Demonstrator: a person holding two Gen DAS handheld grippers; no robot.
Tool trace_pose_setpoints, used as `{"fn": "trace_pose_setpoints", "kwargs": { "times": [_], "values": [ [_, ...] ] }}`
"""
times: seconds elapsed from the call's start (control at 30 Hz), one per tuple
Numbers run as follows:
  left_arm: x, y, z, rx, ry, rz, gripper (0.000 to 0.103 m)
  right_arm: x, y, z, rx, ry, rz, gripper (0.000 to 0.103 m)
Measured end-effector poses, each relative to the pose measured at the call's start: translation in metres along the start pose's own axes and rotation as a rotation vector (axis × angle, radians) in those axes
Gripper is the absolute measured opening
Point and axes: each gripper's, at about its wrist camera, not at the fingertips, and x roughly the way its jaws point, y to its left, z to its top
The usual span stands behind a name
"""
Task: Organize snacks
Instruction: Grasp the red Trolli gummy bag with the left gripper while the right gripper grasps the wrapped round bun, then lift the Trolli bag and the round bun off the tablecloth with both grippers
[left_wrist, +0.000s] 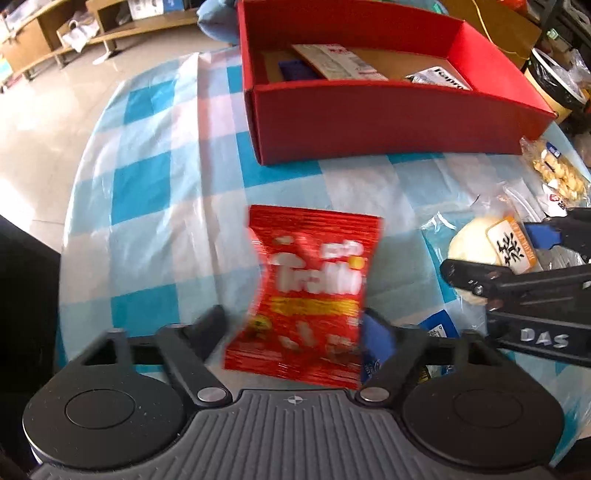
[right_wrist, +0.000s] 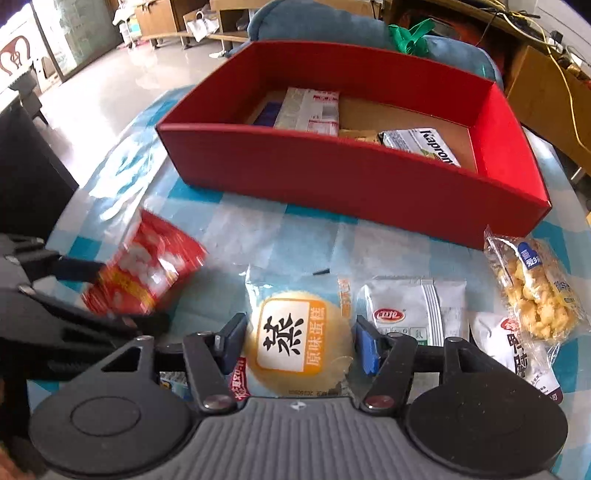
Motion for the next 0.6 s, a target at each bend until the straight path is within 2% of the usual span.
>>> {"fn": "trace_pose_setpoints", "kwargs": {
  "times": [0.13, 0.33, 0.37, 0.4, 0.43, 0.53, 0.57, 0.6],
  "values": [
    [-0.007, -0.003, -0.002, 0.021, -0.012, -0.016, 0.065, -0.009, 0.000, -0.001, -0.002, -0.024, 0.005, 0.054],
    [-0.023, 0.002, 0.003, -0.020, -0.046, -0.072, 0.060, -0.025, -0.012, 0.002, 0.049, -0.062, 0.016, 0.054],
    [-0.024, 0.002, 0.004, -0.027, -0.049, -0.081, 0.057, -0.027, -0.013, 0.002, 0.054, -0.068, 0.016, 0.054],
    [-0.026, 0.002, 0.005, -0.032, -0.050, -0.086, 0.045, -0.030, -0.015, 0.003, 0.061, -0.076, 0.017, 0.054],
    [-0.027, 0.003, 0.005, -0.039, -0.048, -0.099, 0.044, -0.032, -0.016, 0.004, 0.064, -0.081, 0.019, 0.054],
    [-0.028, 0.003, 0.006, -0.042, -0.043, -0.113, 0.048, -0.035, -0.017, 0.005, 0.072, -0.087, 0.014, 0.054],
    [-0.026, 0.002, 0.006, -0.031, -0.037, -0.101, 0.055, -0.035, -0.017, 0.005, 0.073, -0.084, 0.013, 0.054],
    [-0.024, 0.001, 0.005, -0.033, -0.031, -0.090, 0.068, -0.034, -0.017, 0.005, 0.074, -0.082, 0.015, 0.054]
  ]
}}
